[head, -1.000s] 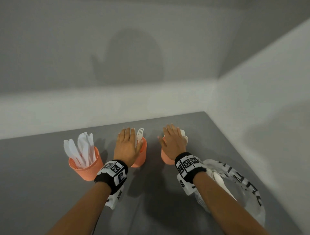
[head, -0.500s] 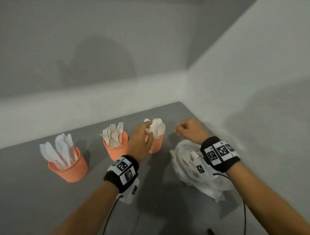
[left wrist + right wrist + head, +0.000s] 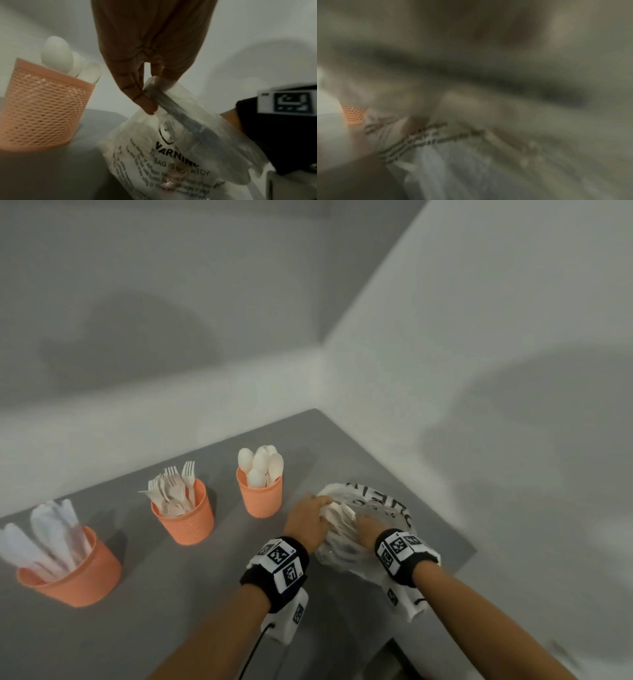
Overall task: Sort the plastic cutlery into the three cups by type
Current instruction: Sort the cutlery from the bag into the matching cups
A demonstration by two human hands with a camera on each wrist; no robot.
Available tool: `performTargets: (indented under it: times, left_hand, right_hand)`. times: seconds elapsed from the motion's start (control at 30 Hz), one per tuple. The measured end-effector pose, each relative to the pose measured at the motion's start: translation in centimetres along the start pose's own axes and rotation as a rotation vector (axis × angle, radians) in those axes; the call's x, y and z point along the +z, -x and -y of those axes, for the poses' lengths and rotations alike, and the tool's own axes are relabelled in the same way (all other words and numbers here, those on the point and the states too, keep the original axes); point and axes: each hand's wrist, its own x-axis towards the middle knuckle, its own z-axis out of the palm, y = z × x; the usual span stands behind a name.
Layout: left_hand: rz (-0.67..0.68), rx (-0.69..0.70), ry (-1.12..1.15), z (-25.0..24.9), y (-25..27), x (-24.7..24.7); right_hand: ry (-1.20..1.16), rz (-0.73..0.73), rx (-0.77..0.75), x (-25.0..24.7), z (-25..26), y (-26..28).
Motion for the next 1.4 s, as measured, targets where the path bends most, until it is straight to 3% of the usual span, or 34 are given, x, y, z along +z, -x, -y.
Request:
performTargets:
  times: [0.13,0.37,0.73,1.07,1.13,1.27,1.4]
  left_hand:
    - [-0.033,0.084,0.039,-0.1,0.8,-0.9]
    - [-0.057,0.027,0.032,0.5,0.7,-1.9]
    - [-0.132,-0.103,0.014,-0.2,-0.4,-1.7]
    - [0.006,-0.061,-0.003,-0.1,-0.4,-2.6]
    - [0.044,-0.046,0.015,-0.1,-0.3,-2.8]
    - [0.052,-0.031,0.034,0.0,-0.1,-3.0]
    - [0.012,-0.083,0.041,0.3,0.1,-2.8]
  right_hand:
    - [-0.143,0.001,-0.059,0.3,-0.3,-0.7]
    - [-0.355,0.013,0.032,0.9,-1.2,-1.5]
    - [-0.421,-0.128,-0.084,0.1,-1.5,0.8]
    - [-0.694,-0.237,-0.147,-1.5,-1.2,2.0]
    - [-0.672,-0.233,-0.174,-2.0,-1.1,2.3]
    - [-0.459,-0.079,-0.205,-2.4,-0.9,2.3]
    - [-0.538,-0.141,-0.173,-2.4,-1.2,2.8]
